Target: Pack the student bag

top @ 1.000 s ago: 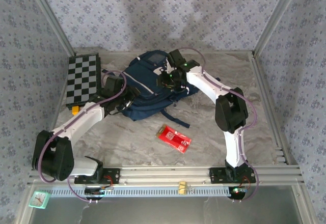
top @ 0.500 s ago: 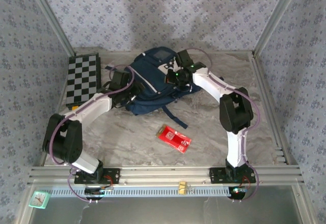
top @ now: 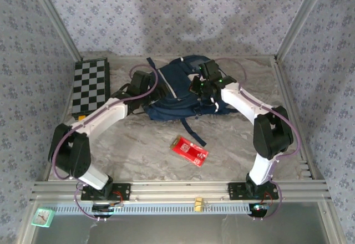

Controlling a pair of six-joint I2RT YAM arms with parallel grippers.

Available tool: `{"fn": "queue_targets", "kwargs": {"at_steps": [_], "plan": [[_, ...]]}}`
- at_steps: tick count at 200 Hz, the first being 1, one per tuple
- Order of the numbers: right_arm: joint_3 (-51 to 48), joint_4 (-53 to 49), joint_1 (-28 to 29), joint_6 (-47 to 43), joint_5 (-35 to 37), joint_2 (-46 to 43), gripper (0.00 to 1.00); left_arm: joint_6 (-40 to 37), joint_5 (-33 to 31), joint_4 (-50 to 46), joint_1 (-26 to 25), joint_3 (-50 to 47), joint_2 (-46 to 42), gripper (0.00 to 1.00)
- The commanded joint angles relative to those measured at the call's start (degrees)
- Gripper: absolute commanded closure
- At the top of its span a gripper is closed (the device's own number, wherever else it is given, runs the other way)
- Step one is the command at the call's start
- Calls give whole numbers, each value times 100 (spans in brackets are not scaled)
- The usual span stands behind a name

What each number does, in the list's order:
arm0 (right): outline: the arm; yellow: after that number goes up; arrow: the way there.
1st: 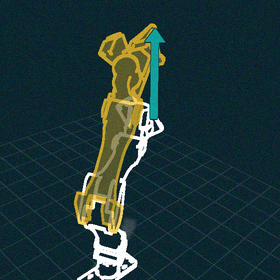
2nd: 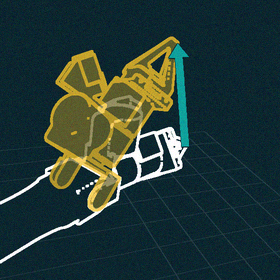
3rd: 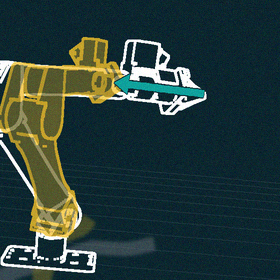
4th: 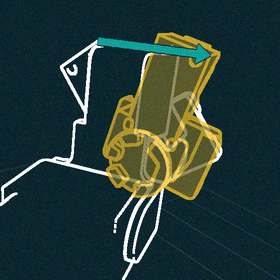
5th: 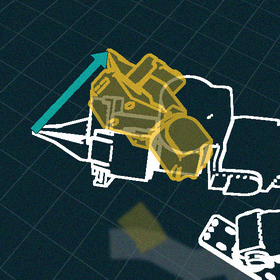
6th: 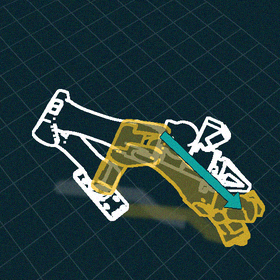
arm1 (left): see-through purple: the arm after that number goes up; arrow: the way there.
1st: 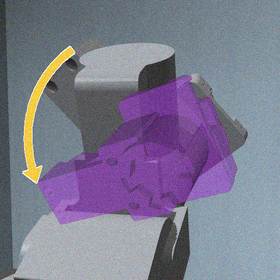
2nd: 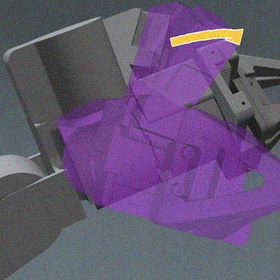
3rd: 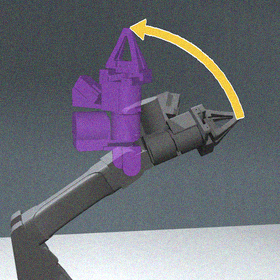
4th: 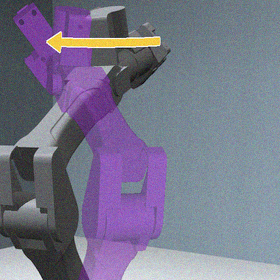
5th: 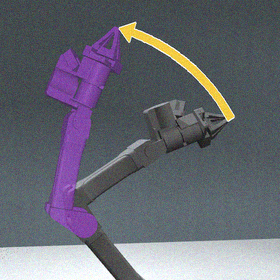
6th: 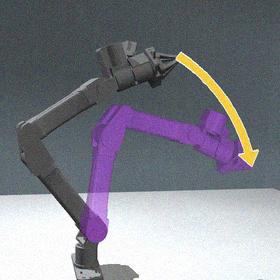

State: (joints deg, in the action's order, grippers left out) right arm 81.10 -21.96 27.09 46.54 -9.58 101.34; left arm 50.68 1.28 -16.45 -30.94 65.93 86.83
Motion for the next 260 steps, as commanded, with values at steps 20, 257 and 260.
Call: {"fn": "queue_targets", "kwargs": {"at_steps": [20, 257, 260], "plan": [[-117, 550, 111, 460, 82, -378, 100, 234, -1158, -561, -843, -222, -580, 11], [-296, 1405, 77, 1783, -802, -457, 100, 1269, -3279, -664, -1632, 889, 1005, 0], [-301, 1414, 65, 1787, -793, -457, 100, 1268, -3282, -668, -1634, 872, 1003, 0]]}}
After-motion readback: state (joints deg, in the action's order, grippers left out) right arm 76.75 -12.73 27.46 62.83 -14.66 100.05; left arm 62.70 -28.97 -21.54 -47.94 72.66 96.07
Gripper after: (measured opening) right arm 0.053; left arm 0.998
